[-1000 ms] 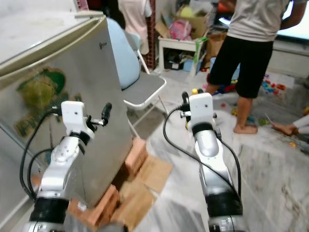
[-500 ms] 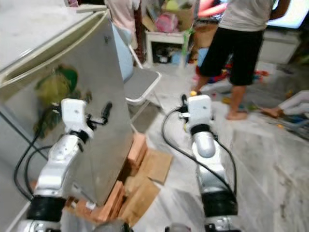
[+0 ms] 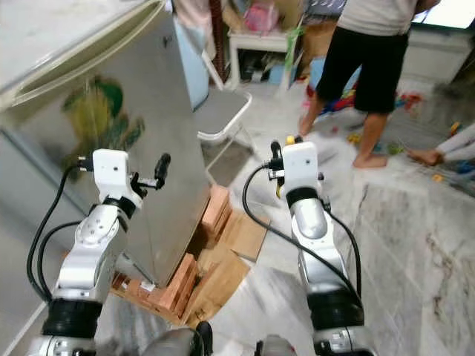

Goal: Restocking fridge

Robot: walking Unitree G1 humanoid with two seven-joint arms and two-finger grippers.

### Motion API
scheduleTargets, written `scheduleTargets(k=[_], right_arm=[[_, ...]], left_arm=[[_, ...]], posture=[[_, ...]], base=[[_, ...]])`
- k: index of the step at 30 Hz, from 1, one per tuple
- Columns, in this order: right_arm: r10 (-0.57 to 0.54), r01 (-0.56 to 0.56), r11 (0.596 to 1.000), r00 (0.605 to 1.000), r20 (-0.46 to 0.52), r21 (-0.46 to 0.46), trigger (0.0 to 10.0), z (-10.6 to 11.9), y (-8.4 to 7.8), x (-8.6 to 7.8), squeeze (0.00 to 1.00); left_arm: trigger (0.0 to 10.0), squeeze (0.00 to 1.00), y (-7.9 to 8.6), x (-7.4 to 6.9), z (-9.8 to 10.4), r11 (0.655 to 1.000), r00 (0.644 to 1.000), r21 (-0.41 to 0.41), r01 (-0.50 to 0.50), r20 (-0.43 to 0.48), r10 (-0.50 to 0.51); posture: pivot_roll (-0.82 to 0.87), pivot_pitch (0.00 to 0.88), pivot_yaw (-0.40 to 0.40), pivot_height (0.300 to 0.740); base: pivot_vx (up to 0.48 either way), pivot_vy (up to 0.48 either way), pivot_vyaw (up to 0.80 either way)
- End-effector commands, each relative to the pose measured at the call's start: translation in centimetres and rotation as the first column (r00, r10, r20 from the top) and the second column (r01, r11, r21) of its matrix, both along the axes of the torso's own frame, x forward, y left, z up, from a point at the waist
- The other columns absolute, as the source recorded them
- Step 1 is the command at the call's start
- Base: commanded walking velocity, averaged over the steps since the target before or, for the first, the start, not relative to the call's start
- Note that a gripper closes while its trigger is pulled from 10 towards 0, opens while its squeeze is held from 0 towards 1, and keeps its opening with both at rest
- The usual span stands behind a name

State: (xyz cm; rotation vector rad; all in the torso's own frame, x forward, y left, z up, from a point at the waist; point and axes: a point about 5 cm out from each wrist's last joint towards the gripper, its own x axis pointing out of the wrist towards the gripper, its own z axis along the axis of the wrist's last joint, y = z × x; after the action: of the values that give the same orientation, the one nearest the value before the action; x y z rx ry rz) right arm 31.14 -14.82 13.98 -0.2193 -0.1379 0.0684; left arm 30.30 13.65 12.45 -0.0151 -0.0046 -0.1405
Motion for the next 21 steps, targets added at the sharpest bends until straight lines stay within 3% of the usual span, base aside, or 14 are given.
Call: scheduleTargets(k=[1,17,21], right_arm=[[-0.001,0.001,1.000,1.000,0.031,0.004,10.0,0.63,0.01,0.04,0.00],[-0.006,0.006,1.000,0.999,0.034,0.001,10.0,0.64,-0.03,0.09,0.00],[-0.008,0.008,1.000,0.999,0.037,0.000,10.0,0.67,-0.10,0.12,0.00]], left_arm=[[10.0,0.00,0.14,-0.09,-0.13,1.000,1.000,0.006,-0.002,-0.010,0.002],[10.0,0.00,0.28,-0.29,0.26,0.999,0.999,-0.038,0.025,0.021,-0.025],[10.0,0.00,0.20,-0.43,0.43,0.997,0.997,-0.049,0.064,0.043,-0.062]], posture=[[-0.01,0.000,0.041,0.740],[0.00,0.000,0.041,0.740],[-0.01,0.000,0.042,0.740]], base=[[-0.480,0.000,0.00],[-0.039,0.000,0.00],[0.442,0.000,0.00]])
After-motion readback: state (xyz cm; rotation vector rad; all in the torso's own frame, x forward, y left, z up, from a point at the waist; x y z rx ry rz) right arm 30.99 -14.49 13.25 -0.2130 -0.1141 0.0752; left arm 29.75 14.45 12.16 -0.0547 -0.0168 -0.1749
